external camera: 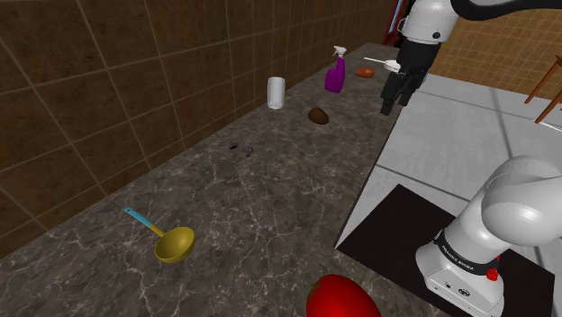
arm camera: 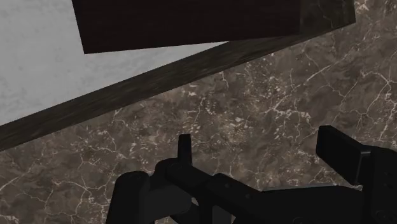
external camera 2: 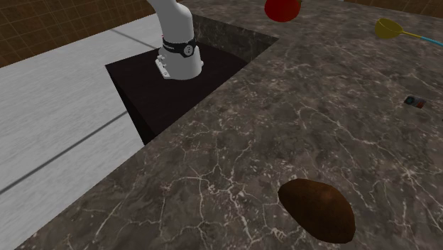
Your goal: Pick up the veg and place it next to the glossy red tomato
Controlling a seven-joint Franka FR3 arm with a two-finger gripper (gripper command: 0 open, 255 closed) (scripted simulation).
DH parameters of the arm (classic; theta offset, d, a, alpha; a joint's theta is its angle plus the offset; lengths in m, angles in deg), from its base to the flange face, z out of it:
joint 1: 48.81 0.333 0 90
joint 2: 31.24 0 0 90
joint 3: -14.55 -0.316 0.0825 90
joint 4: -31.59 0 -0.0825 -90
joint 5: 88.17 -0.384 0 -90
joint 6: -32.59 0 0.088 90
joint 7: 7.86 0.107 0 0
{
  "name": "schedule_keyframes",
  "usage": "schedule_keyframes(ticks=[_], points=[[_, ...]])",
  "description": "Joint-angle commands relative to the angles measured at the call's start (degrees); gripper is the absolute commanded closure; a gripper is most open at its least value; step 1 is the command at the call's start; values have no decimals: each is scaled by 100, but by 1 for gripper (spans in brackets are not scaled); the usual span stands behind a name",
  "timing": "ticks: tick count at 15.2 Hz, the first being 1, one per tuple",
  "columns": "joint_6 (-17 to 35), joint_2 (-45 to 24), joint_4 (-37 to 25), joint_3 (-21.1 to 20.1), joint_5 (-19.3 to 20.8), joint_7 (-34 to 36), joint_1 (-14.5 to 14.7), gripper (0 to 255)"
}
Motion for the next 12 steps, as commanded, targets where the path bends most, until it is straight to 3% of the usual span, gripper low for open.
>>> schedule_keyframes(ticks=[1, 12], points=[[0, 0, 0, 0, 0, 0, 0, 0], [2326, -1554, 231, 764, 237, -984, -148, 0]])
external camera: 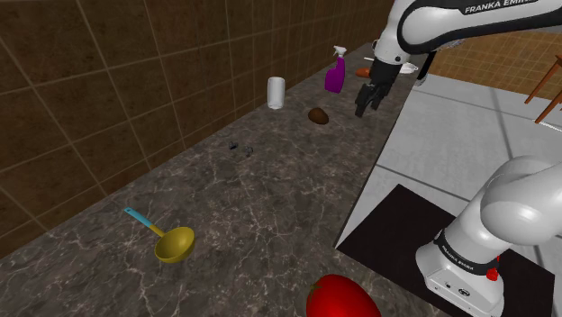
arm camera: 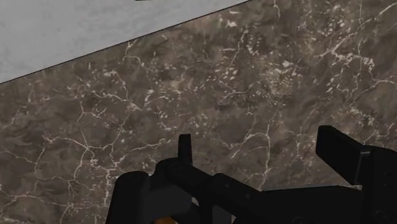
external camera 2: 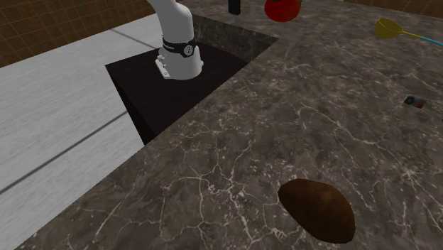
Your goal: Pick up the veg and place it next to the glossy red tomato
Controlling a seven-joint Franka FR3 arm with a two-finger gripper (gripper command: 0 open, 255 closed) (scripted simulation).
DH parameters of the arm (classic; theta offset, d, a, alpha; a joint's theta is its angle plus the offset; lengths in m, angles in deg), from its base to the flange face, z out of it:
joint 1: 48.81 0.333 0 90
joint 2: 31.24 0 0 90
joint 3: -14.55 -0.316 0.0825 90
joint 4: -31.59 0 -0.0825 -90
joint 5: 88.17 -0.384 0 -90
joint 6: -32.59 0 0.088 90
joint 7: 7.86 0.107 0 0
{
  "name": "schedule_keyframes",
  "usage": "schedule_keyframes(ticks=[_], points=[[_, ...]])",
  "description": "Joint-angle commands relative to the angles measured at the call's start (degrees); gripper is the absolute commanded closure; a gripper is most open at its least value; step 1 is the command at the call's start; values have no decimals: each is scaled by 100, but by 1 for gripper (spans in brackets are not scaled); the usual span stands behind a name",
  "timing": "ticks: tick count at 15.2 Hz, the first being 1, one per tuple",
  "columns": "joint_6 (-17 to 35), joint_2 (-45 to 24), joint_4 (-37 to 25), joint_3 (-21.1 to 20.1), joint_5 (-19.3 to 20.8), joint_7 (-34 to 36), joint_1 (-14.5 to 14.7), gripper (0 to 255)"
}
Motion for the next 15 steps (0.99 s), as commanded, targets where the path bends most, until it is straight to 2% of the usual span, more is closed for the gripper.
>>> schedule_keyframes(ticks=[1, 8, 15], points=[[437, -286, 38, 111, -17, -161, 3, 0], [1652, -1685, -454, 583, -340, -941, 68, 0], [2454, -3205, -1379, 889, -1201, -1980, 100, 0]])
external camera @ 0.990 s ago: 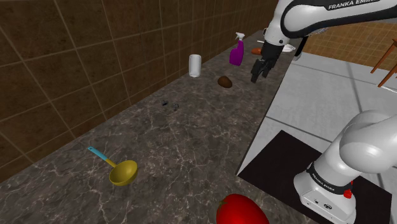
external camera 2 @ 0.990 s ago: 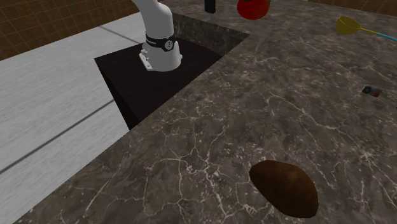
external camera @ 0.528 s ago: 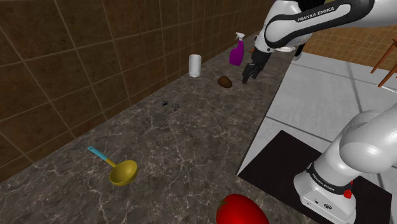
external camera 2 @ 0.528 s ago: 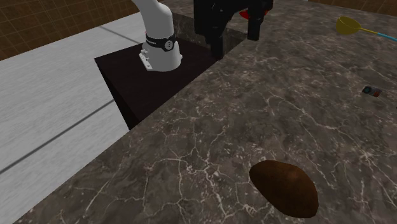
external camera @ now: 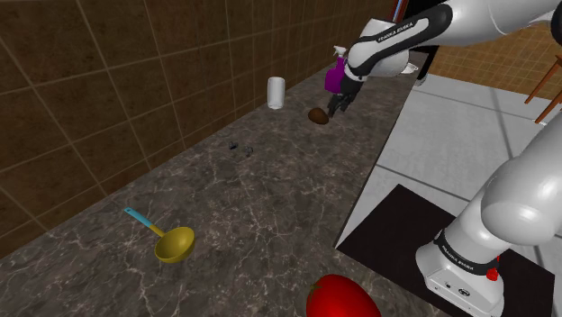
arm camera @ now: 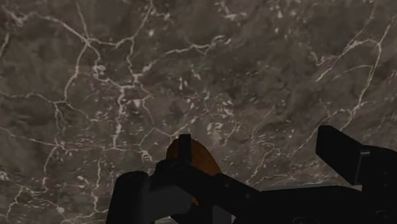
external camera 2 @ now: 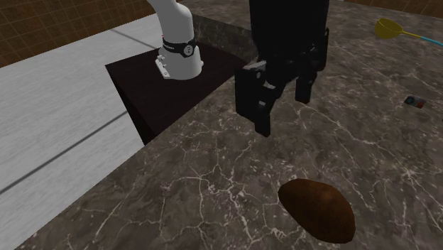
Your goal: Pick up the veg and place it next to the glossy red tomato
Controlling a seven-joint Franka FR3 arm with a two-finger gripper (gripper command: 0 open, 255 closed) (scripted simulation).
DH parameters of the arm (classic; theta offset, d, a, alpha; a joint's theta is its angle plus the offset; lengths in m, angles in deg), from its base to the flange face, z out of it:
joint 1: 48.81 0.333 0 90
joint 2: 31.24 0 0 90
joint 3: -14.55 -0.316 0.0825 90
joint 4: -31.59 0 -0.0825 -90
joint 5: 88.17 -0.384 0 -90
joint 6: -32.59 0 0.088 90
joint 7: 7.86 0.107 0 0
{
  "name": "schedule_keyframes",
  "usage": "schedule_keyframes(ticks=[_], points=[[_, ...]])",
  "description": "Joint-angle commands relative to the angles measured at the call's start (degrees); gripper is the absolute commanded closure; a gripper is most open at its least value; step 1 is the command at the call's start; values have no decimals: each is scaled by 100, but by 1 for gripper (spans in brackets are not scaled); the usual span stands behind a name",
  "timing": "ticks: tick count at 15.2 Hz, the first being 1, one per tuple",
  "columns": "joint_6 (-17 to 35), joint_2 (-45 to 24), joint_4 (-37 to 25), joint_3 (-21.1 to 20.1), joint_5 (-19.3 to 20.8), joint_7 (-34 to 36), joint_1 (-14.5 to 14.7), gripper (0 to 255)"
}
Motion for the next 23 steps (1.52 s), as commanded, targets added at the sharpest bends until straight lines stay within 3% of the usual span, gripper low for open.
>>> schedule_keyframes(ticks=[1, 6, 14, 22, 23], points=[[177, -452, -320, 50, -315, -355, -36, 0], [396, -1551, -1284, -37, -1061, -1092, -271, 0], [773, -2070, -1408, -192, -1348, -1286, -345, 0], [773, -2070, -1408, -193, -1347, -1286, -346, 0], [773, -2070, -1408, -193, -1347, -1286, -346, 255]])
